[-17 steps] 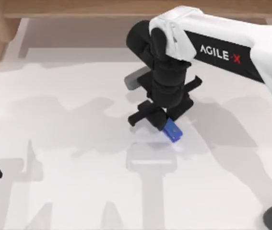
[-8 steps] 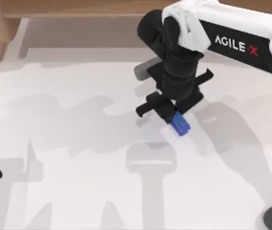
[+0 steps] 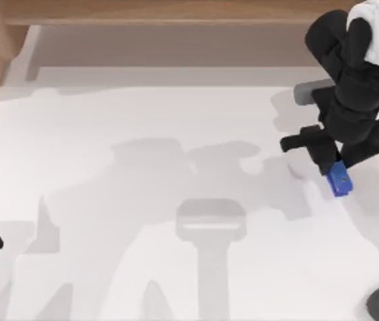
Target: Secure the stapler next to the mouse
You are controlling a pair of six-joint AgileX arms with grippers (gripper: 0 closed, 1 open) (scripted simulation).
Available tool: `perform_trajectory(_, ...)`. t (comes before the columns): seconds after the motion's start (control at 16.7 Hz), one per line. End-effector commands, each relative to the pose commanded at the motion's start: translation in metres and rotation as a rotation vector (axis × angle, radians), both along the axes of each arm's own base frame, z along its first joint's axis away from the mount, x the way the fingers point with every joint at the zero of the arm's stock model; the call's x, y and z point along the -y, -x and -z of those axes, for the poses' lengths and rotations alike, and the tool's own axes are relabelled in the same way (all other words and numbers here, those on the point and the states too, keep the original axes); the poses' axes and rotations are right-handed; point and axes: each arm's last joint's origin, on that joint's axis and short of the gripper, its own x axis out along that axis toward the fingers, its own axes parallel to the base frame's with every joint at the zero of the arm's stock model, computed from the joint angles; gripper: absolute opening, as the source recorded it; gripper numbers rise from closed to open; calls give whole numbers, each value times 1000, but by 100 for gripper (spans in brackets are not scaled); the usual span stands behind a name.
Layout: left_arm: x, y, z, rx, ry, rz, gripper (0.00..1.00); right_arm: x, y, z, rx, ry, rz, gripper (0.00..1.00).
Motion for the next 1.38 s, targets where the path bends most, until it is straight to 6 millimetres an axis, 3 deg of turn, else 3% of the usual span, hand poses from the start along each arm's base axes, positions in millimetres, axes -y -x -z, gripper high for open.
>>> perform_trajectory(0.18, 0, 0, 0, 0, 0, 0, 100, 43, 20, 0, -4, 8, 134, 0)
perform_trajectory(0.36, 0, 0, 0, 0, 0, 0, 100, 66, 34, 0, 4, 8, 216, 0)
perform_trajectory(1.38, 0, 0, 0, 0, 0, 0, 100, 67, 37, 10, -30, 36, 205, 0)
